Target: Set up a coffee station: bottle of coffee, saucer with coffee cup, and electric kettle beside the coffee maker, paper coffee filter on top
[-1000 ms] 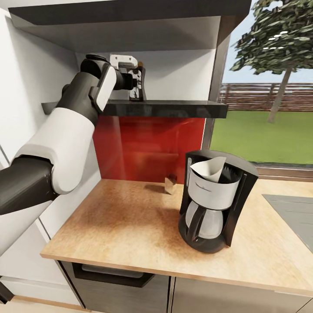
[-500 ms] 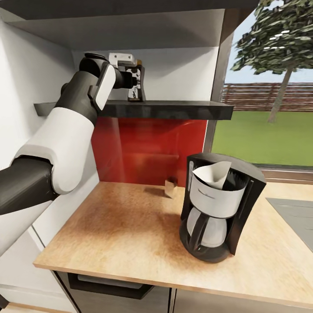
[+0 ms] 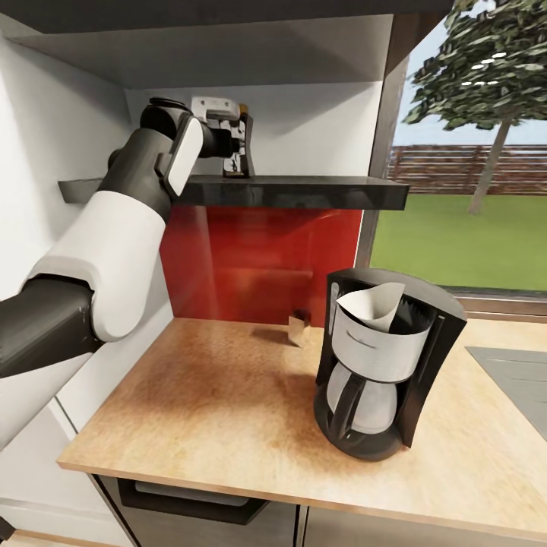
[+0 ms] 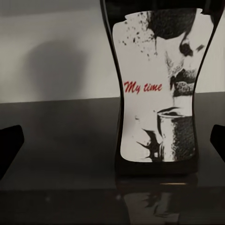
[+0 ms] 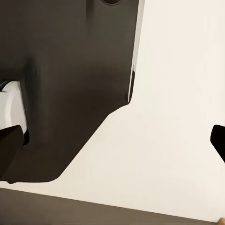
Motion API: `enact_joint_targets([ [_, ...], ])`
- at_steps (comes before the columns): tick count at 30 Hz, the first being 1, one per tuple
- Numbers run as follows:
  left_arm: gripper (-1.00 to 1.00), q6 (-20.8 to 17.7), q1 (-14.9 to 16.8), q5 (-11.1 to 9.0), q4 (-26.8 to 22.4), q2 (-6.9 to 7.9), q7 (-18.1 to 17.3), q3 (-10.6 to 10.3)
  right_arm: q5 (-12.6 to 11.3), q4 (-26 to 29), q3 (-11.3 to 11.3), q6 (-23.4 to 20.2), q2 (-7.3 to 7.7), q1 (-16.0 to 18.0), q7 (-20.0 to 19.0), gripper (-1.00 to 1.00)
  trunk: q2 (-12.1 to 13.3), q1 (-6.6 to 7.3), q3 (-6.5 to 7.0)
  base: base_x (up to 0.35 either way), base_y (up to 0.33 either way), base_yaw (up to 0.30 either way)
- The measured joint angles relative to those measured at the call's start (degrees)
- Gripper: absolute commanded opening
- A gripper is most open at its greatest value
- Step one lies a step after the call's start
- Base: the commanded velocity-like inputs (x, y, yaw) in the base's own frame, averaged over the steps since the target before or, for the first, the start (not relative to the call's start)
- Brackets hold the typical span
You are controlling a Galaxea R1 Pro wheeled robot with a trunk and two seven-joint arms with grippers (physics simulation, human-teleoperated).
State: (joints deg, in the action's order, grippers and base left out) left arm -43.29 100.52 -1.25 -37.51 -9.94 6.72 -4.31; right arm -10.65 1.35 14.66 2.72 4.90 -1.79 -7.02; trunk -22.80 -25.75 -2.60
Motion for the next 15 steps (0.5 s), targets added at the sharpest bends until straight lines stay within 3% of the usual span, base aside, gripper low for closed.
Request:
enact_joint_targets([
  [8, 1.00, 0.01, -0.20, 0.00, -0.03, 0.00, 0.01, 0.01, 0.00, 0.06, 0.00, 0.00, 0.00, -0.04, 0.00, 1.00, 0.00, 0.02, 0.00, 0.169, 0.000, 0.000],
  [15, 1.00, 0.11, -0.28, -0.02, -0.68, 0.00, 0.09, 0.06, 0.00, 0.06, 0.00, 0.00, 0.00, -0.04, 0.01, 1.00, 0.00, 0.00, 0.00, 0.018, 0.000, 0.000],
])
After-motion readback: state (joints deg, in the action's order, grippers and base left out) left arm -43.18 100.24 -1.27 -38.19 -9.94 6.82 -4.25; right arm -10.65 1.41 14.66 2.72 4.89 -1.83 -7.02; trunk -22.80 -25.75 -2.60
